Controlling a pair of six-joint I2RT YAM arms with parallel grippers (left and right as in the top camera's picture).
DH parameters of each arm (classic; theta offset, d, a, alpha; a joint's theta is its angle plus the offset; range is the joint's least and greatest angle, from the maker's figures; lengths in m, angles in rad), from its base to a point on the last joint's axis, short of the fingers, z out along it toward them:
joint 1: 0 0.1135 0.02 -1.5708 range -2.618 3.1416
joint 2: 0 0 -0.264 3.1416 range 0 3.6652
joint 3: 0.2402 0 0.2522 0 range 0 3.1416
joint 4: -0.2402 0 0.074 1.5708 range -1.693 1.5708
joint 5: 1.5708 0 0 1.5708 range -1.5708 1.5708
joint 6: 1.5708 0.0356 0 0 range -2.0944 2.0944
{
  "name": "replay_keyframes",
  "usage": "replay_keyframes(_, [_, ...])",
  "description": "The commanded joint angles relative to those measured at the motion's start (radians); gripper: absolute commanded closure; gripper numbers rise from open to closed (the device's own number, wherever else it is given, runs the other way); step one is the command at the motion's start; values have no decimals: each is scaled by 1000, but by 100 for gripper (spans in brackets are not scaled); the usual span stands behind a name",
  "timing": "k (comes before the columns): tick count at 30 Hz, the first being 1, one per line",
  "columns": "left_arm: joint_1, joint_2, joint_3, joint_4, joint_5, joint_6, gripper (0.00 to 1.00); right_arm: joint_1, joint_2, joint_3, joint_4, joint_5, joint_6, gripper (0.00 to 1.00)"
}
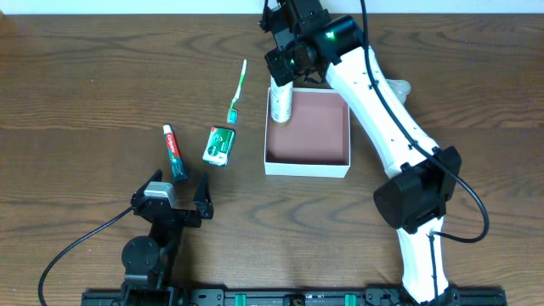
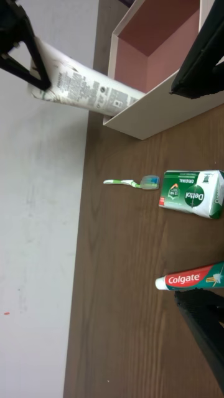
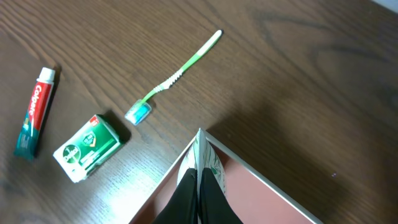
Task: Pack container
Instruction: 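Open the right gripper, leaving the tube leaning in the box corner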
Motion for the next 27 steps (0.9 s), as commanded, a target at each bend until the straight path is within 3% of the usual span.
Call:
replay_keyframes(1, [3, 1, -18, -34, 3, 13, 2, 14, -6, 19, 21, -5, 18, 99])
replay_keyframes(17, [3, 1, -18, -34, 3, 13, 2, 14, -6, 18, 28, -4, 18, 98])
replay_keyframes(27, [3, 1, -18, -34, 3, 13, 2, 14, -6, 18, 26, -4, 18, 91])
